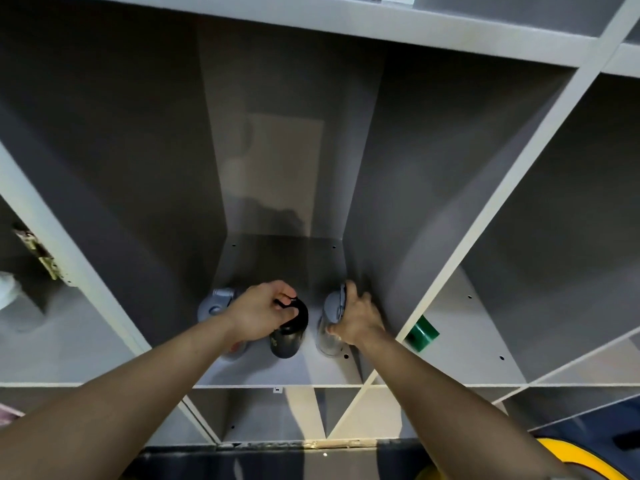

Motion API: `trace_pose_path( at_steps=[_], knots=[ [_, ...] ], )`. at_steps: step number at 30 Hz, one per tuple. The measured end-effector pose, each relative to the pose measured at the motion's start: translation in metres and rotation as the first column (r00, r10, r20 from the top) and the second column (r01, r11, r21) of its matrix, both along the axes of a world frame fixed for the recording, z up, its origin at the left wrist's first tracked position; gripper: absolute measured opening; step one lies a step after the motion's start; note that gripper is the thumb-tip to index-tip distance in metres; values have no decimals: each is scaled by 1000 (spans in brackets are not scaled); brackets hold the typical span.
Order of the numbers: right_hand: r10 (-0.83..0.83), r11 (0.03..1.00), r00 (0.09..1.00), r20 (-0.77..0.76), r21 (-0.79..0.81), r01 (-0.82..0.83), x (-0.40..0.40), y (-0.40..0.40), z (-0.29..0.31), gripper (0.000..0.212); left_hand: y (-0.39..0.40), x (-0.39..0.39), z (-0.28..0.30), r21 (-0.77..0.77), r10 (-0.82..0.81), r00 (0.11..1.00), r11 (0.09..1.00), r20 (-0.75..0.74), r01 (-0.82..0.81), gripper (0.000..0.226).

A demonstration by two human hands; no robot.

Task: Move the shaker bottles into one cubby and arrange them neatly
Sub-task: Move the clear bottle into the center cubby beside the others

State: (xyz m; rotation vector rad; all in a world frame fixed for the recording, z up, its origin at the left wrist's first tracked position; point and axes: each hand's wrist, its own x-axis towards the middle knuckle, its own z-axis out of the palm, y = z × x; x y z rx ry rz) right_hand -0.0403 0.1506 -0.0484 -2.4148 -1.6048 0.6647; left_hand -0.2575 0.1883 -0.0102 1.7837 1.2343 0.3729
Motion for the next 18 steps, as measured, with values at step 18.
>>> trace_pose_path(
  at_steps=[18],
  knots=[
    [135,971,990,38,195,-140,-22,-44,53,86,-25,19,39,121,-132,986,982,-104,144,38]
  ],
)
